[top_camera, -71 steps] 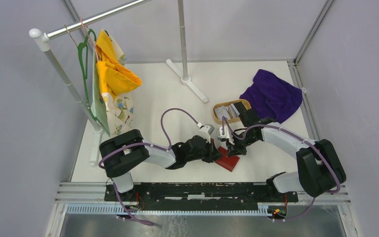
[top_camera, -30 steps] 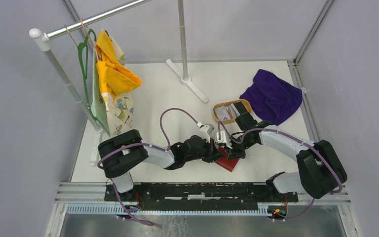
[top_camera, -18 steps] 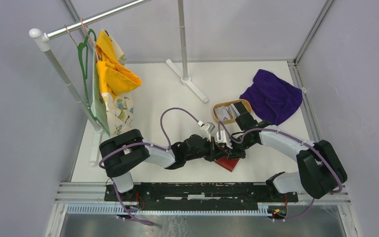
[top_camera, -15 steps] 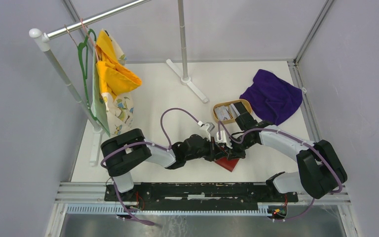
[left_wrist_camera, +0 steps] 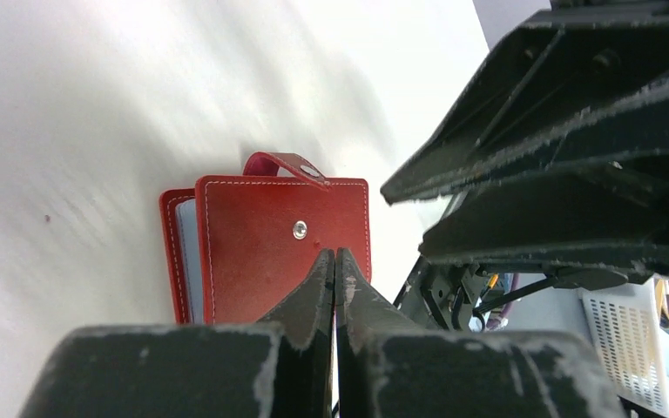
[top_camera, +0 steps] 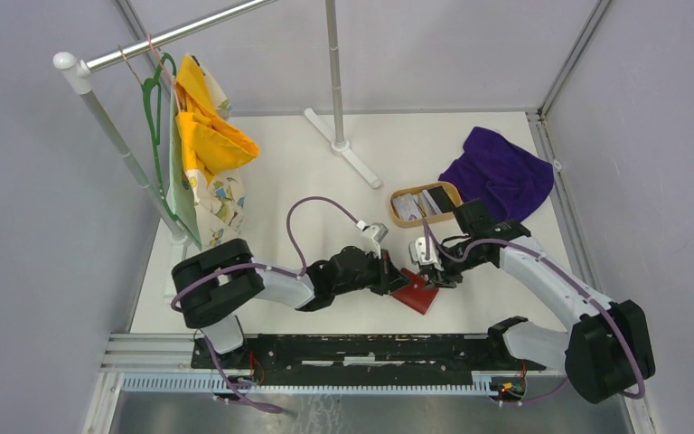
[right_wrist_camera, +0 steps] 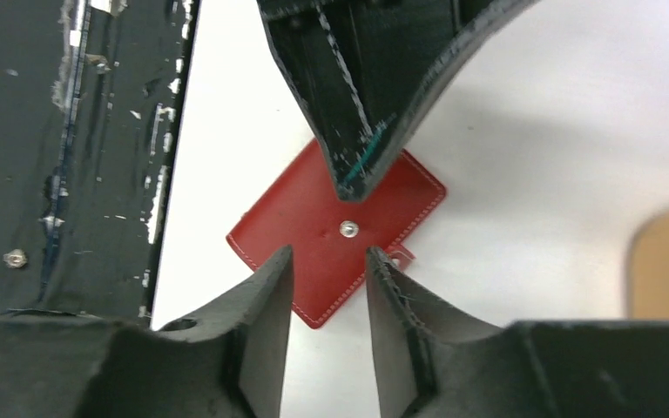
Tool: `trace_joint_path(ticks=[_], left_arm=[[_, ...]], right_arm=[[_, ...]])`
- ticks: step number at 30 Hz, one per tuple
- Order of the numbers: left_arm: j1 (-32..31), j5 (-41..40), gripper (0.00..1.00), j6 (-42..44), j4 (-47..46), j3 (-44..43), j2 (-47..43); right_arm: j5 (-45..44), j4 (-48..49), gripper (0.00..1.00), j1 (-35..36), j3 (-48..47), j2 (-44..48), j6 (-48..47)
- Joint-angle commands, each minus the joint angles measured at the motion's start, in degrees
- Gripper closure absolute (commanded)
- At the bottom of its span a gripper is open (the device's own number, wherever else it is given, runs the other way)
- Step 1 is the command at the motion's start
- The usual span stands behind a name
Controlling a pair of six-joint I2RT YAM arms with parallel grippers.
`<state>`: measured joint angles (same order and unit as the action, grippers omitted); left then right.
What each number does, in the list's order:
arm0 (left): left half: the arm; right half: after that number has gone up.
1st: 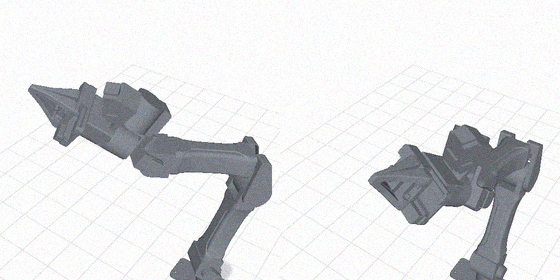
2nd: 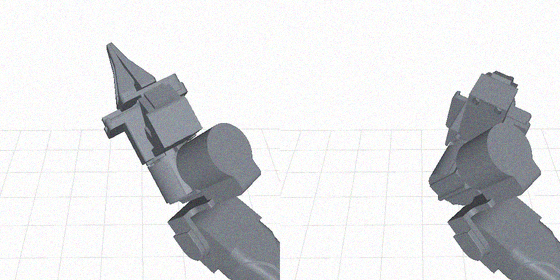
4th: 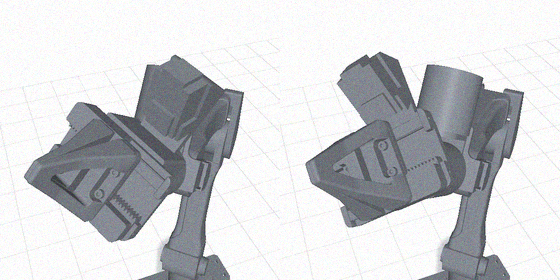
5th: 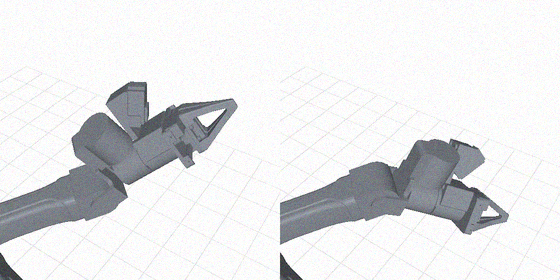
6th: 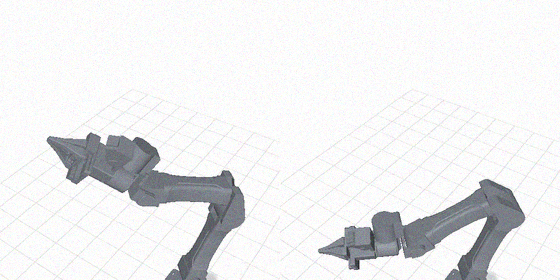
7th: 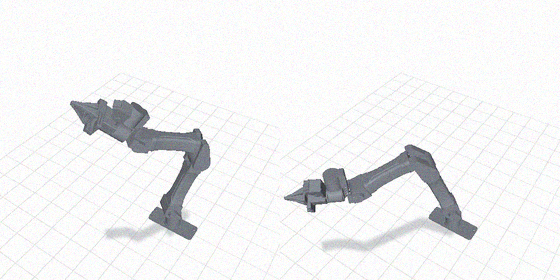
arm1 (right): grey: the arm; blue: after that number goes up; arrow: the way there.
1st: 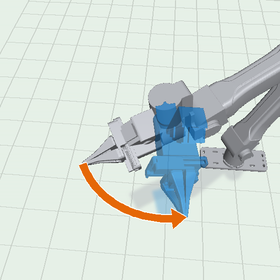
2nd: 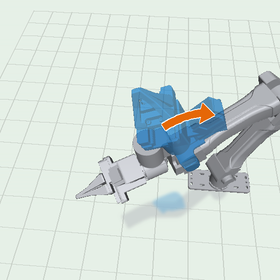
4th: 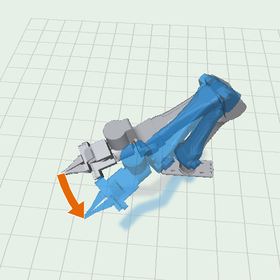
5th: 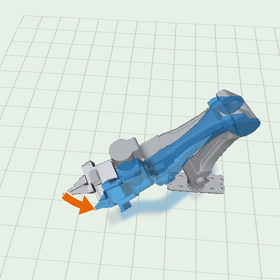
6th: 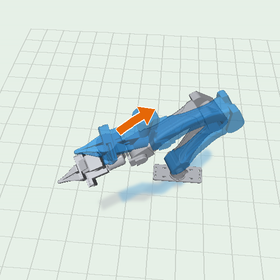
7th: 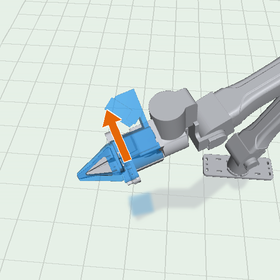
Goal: Put the credit cards into the card holder
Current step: Close the card holder at the center of the board.
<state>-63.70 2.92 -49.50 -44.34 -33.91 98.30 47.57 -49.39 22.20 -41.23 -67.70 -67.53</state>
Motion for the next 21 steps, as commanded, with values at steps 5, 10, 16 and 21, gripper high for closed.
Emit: trace_joint_path(ticks=[5,10,16,21], left_arm=[[0.1,-8.7,0.96,8.7,7.9,3.4,-12.0],[0.1,-13.3,0.91,9.8,14.0,3.7,-12.7],[0.1,-15.9,0.89,8.2,17.0,3.8,-11.3],[0.1,-15.5,0.90,8.2,16.9,3.5,-10.5]], right_arm=[[7.8,-12.7,0.50,-0.3,6.2,5.1,-31.5],[7.2,-4.3,0.53,10.0,10.8,5.7,-27.9],[-7.0,12.4,0.79,20.9,12.1,2.3,-8.6],[-18.1,18.1,0.82,21.7,12.7,2.4,-1.1]])
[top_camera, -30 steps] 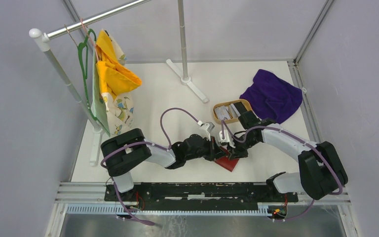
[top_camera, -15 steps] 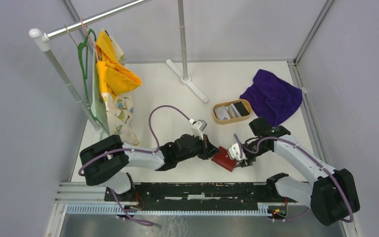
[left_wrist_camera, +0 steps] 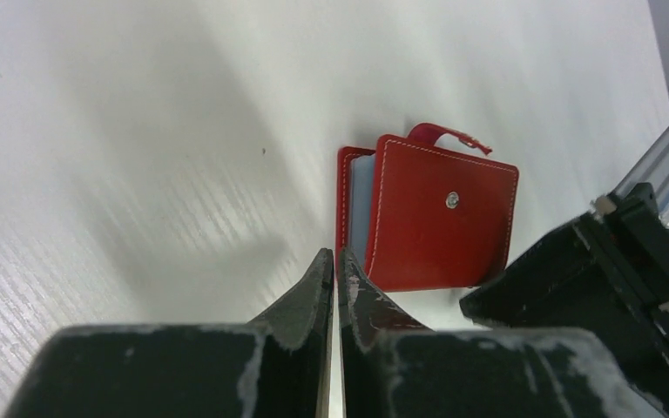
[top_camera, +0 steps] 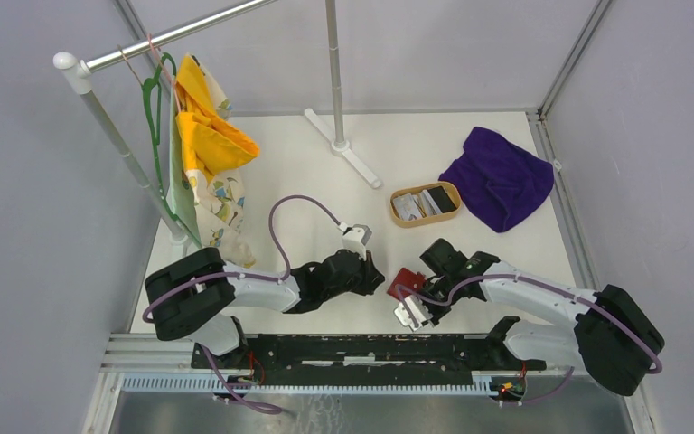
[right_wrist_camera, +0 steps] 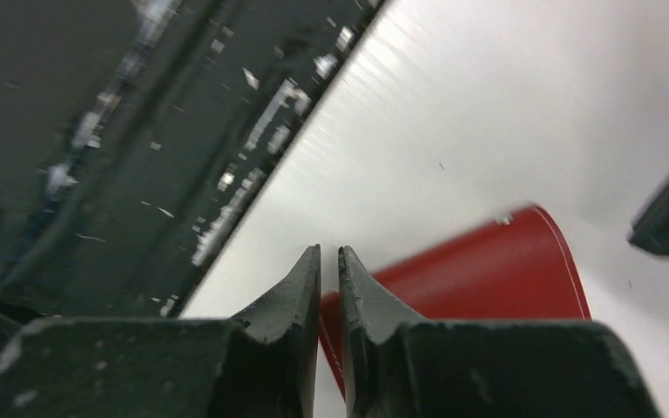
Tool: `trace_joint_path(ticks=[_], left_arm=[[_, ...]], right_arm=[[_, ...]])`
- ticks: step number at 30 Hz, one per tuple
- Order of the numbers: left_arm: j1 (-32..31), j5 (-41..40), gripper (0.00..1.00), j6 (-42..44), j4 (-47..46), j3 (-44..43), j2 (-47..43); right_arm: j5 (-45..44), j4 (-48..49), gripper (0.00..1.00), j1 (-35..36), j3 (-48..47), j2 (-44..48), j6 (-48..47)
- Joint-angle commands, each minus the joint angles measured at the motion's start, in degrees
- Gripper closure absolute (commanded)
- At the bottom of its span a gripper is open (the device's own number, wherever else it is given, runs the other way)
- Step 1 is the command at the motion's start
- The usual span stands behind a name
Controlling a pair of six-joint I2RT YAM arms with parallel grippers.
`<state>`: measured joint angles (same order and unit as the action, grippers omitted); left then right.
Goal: Put the credit cards into the card holder
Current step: Close the card holder at the center of the board.
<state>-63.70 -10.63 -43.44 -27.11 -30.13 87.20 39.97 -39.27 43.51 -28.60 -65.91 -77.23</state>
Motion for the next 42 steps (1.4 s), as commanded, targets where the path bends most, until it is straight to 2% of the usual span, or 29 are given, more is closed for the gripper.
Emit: trace_joint_path(ticks=[1,4,6,9,13,15,19,21,23,27,28,35,42], left_arm=[[0.1,-1.8,0.90,2.3,-0.4,-0.3,0.5],[0.0,-1.5,0.90,2.9,-1.1,0.3,-1.1],[0.1,-1.1,0.90,3.5,-2.0,1.0,-3.0],[0.0,0.5,0.90,4.3,-4.8,2.7,-5.8],[0.1,4.8,0.90,4.6,-9.3,3.3,-7.2],[0.0,6.4,0.90,3.9,-11.0,3.0,-6.9],[0.0,10.2,0.90,1.3,-16.7,3.2,-4.0],[0.0,12.7,0.90,-0.2,-20.6,2.6,-1.3],[0.0,14.1,0.90,-1.5,-22.7,1.5,1.9],[0.2,14.9,0.94,-3.3,-23.8,-1.7,7.9],[0.1,14.8,0.95,-3.4,-23.6,-2.3,8.9],[0.1,11.8,0.98,-3.4,-18.7,-5.0,13.0],[0.1,9.7,0.98,-3.6,-15.9,-5.5,14.6]], right_arm=[[-12.5,8.5,0.83,0.0,0.1,1.0,9.5],[-15.3,8.9,0.83,-3.6,-0.5,2.4,10.5],[-14.1,8.0,0.83,-7.6,-1.4,4.1,10.6],[-8.1,5.4,0.81,-13.8,-2.1,7.9,7.8],[2.4,-0.4,0.70,-18.6,-5.4,10.5,4.5],[4.8,-0.1,0.61,-20.5,-7.4,10.4,5.8],[6.7,3.3,0.17,-22.6,-10.0,8.5,6.5],[7.0,3.0,0.11,-22.7,-12.7,4.4,5.2],[8.4,-2.3,0.13,-22.7,-17.6,-1.9,1.2],[9.5,-12.7,0.34,-22.7,-26.9,-14.3,-4.5],[9.5,-14.0,0.36,-22.7,-28.3,-16.0,-5.1],[4.5,-9.0,0.40,-20.9,-27.6,-19.7,-0.3],[0.1,-6.4,0.50,-18.0,-27.9,-23.3,3.3]])
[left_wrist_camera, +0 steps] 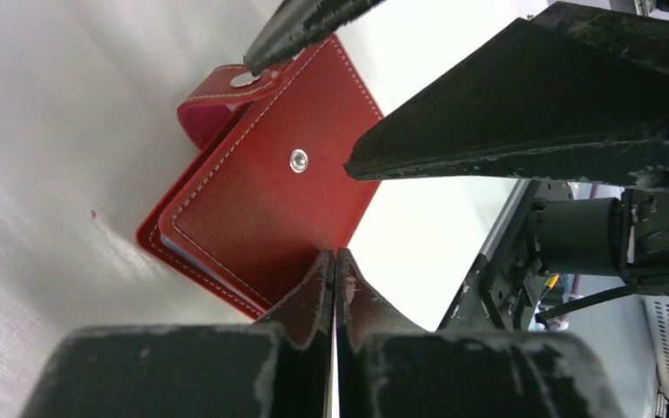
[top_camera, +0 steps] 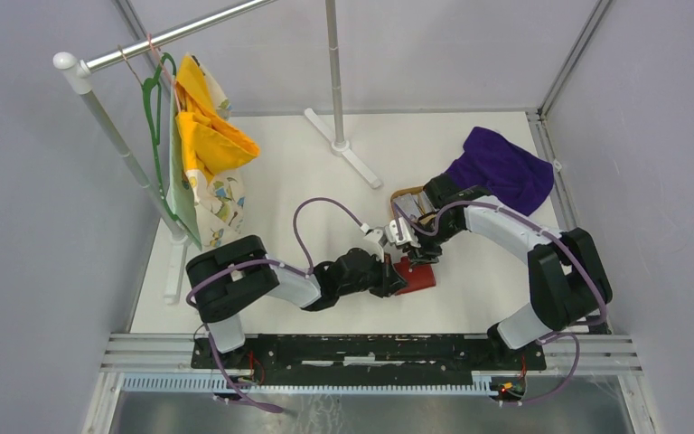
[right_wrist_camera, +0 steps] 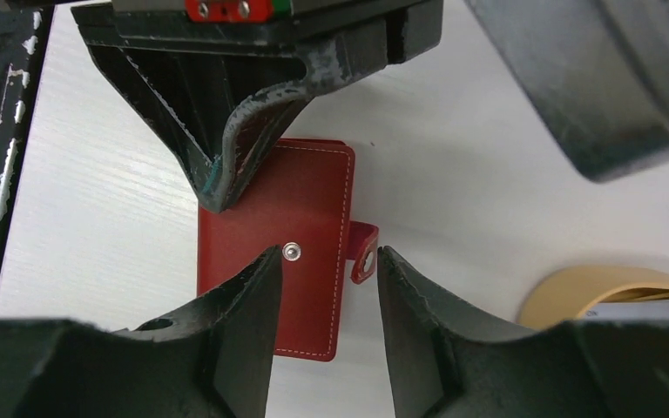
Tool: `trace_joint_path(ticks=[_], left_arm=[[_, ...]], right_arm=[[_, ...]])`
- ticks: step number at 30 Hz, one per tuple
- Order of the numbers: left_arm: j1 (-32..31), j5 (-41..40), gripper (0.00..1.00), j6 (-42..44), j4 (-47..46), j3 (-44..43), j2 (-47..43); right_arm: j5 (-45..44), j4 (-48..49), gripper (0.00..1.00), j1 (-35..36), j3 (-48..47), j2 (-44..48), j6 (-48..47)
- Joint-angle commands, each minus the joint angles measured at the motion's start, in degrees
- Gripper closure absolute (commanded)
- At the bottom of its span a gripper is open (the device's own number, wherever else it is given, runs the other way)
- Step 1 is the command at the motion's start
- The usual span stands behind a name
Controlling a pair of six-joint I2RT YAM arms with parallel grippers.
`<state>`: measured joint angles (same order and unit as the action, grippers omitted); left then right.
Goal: Put the credit cards into the card holder
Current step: Close the card holder at the center of the board.
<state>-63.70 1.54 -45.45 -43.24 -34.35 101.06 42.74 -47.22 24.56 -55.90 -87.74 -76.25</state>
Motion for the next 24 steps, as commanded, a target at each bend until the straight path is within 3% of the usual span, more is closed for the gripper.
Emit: trace_joint_path(ticks=[1,24], left_arm=[[0.1,-2.9,0.98,-1.6,0.3,-1.1,0.8],[0.1,-2.8,0.98,-1.7,0.4,-0.8,1.2]], right_arm=[[-3.2,1.8,0.52,1.2,-0.7,-1.8,2.6],[-6.2,3.7,0.76,1.9,-2.4,-4.2,6.0]])
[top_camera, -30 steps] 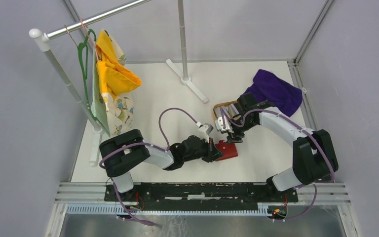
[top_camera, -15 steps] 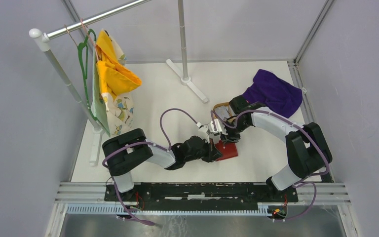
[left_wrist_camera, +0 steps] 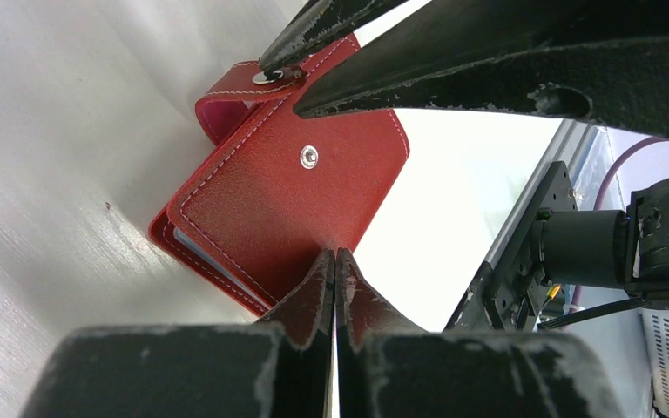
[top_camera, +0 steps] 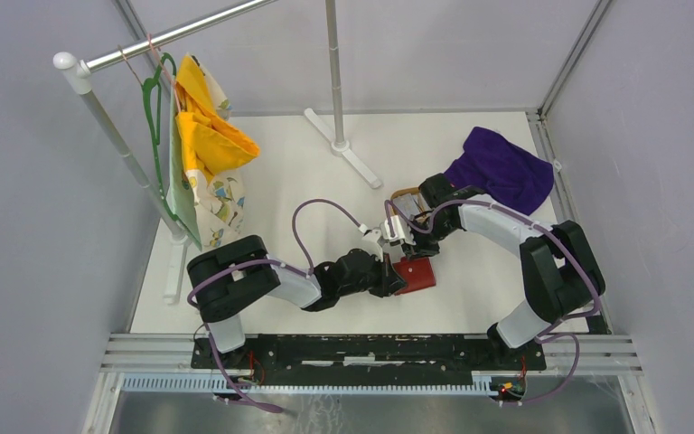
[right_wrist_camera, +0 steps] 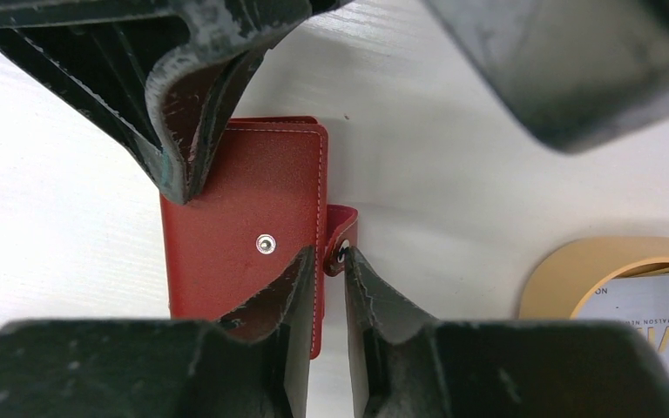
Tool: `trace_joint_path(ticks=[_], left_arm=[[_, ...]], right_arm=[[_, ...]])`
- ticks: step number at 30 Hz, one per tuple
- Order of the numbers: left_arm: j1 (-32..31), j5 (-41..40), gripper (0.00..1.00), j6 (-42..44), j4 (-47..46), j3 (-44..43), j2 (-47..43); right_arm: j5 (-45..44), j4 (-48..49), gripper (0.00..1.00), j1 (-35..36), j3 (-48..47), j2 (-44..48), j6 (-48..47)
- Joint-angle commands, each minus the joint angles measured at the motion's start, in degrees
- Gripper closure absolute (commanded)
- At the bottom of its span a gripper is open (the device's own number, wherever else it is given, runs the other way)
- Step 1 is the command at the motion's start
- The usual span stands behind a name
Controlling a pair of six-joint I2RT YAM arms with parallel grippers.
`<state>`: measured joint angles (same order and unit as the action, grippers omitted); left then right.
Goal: Put the credit cards into the card holder
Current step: Close the card holder at the center of the board.
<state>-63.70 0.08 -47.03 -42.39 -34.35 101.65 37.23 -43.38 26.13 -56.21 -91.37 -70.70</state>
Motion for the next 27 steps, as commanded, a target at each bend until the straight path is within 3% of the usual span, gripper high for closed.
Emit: trace_joint_path(ticks=[1,9,18,27], left_arm=[[0.2,-1.3,0.98,-0.1,-0.4,-0.8,0.6],[0.2,-1.2,0.98,0.1,-0.2,-1.0,0.7],[0.2,-1.4,0.98,0.1,0.1,-1.0,0.6],[0.2,-2.8,0.98,-0.2,2.0,-1.1,0.4]], right_arm=[[-0.6,-0.2,0.77,0.3,-2.2,-0.6,0.4],[-0.6,-0.1,0.81,0.4,-2.4,-0.9,1.0],[-1.1,-0.9,1.00,0.4,-2.8,-1.0,0.9],[-0.9,1.3,1.00,0.3,0.4,3.3,1.5]])
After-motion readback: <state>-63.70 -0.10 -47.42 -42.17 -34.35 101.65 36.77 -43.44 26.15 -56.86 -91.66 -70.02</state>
